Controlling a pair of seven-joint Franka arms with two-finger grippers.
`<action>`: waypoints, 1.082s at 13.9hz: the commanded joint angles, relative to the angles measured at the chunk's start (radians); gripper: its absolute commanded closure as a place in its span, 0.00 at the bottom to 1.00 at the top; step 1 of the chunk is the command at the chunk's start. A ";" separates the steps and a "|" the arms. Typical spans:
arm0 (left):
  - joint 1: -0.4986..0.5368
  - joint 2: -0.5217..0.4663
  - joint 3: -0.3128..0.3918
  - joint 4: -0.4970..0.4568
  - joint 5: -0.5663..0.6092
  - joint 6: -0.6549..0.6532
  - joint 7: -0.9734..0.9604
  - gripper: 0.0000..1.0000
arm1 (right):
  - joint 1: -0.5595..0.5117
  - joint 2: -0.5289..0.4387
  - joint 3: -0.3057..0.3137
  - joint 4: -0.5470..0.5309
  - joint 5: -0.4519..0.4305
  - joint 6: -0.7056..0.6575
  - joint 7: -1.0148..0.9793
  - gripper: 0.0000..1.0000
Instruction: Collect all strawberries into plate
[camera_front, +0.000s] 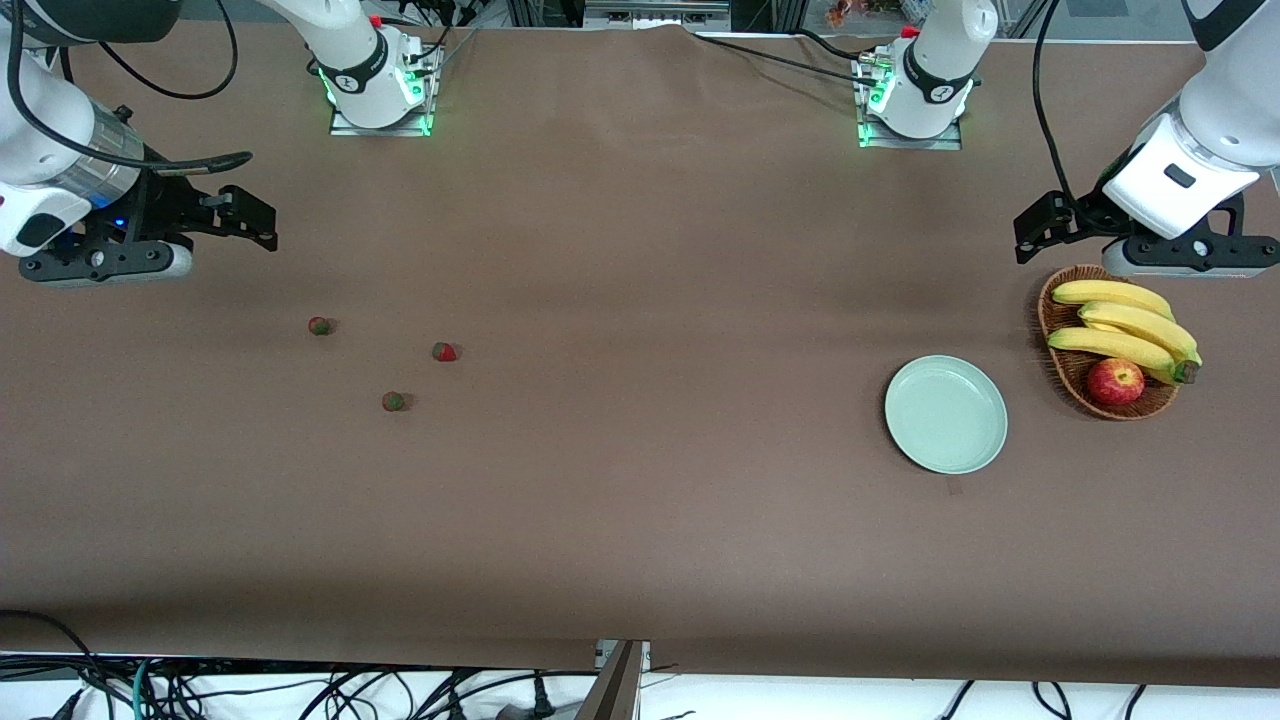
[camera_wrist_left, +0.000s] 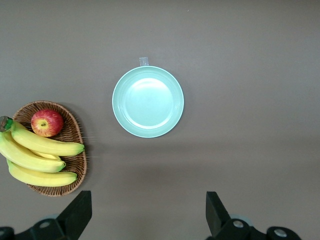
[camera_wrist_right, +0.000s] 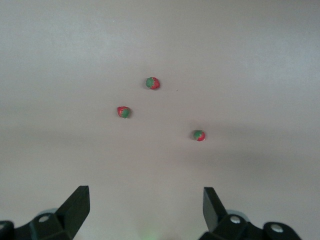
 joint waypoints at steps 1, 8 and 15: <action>-0.007 -0.009 0.002 0.000 0.000 -0.012 0.002 0.00 | -0.012 0.005 0.018 0.014 -0.025 -0.016 0.001 0.00; -0.007 -0.007 0.002 0.000 0.000 -0.012 0.002 0.00 | -0.006 0.011 0.020 0.020 -0.025 -0.016 -0.017 0.00; -0.007 -0.007 0.002 0.000 0.000 -0.012 0.004 0.00 | -0.004 0.009 0.020 -0.003 -0.026 -0.016 -0.017 0.00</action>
